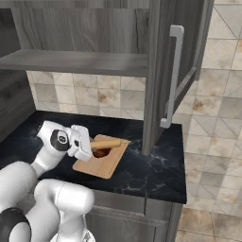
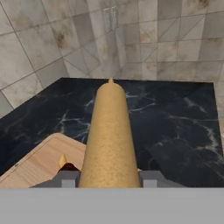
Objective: Open the cabinet, retrieve the rolling pin, and place it next to the meat on the cutting board to prepare for tenderizing.
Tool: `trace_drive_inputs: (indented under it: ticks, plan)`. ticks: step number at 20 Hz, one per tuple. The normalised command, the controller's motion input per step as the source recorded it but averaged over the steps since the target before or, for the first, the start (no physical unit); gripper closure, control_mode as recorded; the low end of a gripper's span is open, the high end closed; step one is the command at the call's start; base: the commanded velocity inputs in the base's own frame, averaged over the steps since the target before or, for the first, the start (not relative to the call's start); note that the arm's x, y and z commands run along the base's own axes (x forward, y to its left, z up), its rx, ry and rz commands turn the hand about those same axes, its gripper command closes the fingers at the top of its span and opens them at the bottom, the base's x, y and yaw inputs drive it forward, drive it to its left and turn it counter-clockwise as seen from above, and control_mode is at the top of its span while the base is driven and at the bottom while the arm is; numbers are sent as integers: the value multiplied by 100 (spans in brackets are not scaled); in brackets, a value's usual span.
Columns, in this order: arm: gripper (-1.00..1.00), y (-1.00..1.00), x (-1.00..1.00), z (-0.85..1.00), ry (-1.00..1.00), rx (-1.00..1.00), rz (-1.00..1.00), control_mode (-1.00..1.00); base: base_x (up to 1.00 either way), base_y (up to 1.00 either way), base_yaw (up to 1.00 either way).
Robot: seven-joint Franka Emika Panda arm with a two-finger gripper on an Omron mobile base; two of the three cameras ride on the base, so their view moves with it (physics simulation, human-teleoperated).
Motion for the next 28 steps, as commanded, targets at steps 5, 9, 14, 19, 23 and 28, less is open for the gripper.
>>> trace_drive_inputs:
  ticks: [5, 9, 14, 19, 23, 28]
  plan:
    - [100, 0, 17, -54, -6, 0, 1, -100, 0, 0, 0]
    - [100, -1, 2, -34, -11, 0, 0, -100, 0, 0, 0]
    - [100, -2, 0, -26, -14, 0, 0, -100, 0, 0, 0]
    - [100, -4, 0, -23, -11, 1, 0, -100, 0, 0, 0]
    - [100, -3, 0, -17, -6, 3, -2, -100, 0, 0, 0]
    - [100, -1, 0, -13, 0, 6, -15, -100, 0, 0, 0]
